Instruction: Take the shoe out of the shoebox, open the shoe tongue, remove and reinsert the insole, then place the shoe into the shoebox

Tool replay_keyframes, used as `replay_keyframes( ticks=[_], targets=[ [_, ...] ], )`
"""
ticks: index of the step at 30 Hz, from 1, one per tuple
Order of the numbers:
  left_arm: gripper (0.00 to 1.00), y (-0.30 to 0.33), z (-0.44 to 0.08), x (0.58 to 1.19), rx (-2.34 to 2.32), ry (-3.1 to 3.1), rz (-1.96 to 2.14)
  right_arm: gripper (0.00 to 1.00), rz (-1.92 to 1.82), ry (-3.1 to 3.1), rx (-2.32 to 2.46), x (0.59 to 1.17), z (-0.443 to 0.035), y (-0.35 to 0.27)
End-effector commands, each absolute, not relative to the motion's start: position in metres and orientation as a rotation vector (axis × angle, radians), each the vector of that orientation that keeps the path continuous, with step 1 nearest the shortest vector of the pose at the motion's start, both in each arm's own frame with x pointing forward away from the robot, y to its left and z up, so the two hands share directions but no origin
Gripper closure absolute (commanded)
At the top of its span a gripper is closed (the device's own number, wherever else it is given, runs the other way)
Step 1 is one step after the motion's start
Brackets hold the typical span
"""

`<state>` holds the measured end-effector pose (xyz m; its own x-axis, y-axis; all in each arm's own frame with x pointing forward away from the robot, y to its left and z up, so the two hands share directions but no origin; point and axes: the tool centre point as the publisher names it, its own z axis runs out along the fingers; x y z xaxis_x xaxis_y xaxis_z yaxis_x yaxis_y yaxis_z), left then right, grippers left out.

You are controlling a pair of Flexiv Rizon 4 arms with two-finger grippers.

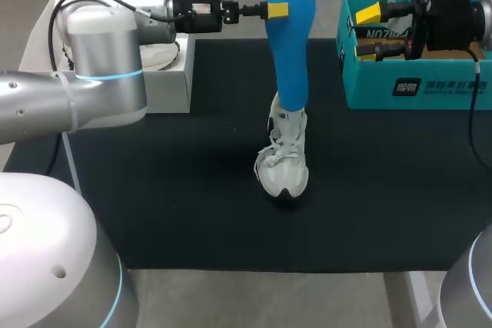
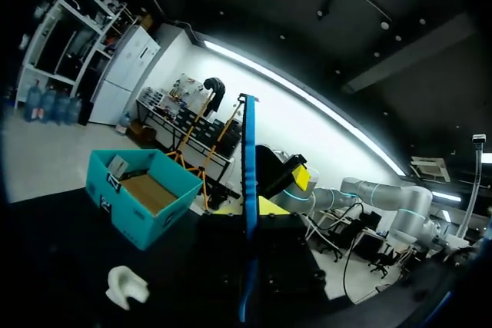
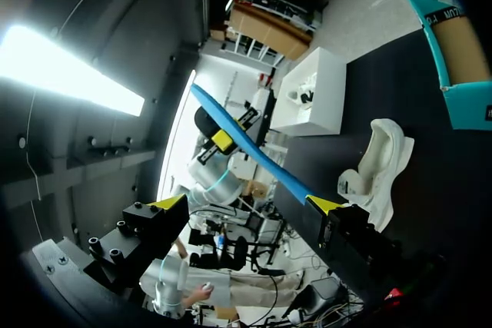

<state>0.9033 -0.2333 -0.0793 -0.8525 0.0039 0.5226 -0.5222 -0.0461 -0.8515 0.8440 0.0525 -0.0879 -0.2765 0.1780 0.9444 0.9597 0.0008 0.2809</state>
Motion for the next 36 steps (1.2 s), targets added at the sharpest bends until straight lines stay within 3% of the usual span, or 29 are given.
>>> replay_keyframes(
  ticks=[1,9,18,32,36],
  targets=[
    [1.0,-0.233,-0.078,0.902,0.558,-1.872,1.958,0.0,-1.348,-1.542,-1.213,0.844,-0.089,0.054],
    [1.0,-0.233,-0.078,0.902,0.558,-1.872,1.958,0.0,-1.348,-1.542,-1.213,0.844,-0.089,0.054],
    [1.0,-0.232,-0.067,0.895,0.934,-1.54,1.715,0.0,-1.348,-1.542,-1.213,0.844,-0.089,0.054],
    [1.0,-0.231,-0.084,0.897,1.017,-1.334,1.347,0.0,-1.348,-1.542,-1.213,0.844,-0.089,0.054],
    [1.0,-0.233,-0.087,0.898,1.04,-1.304,1.315,0.0,-1.197,-1.602,-1.462,0.848,-0.068,0.055]
  ],
)
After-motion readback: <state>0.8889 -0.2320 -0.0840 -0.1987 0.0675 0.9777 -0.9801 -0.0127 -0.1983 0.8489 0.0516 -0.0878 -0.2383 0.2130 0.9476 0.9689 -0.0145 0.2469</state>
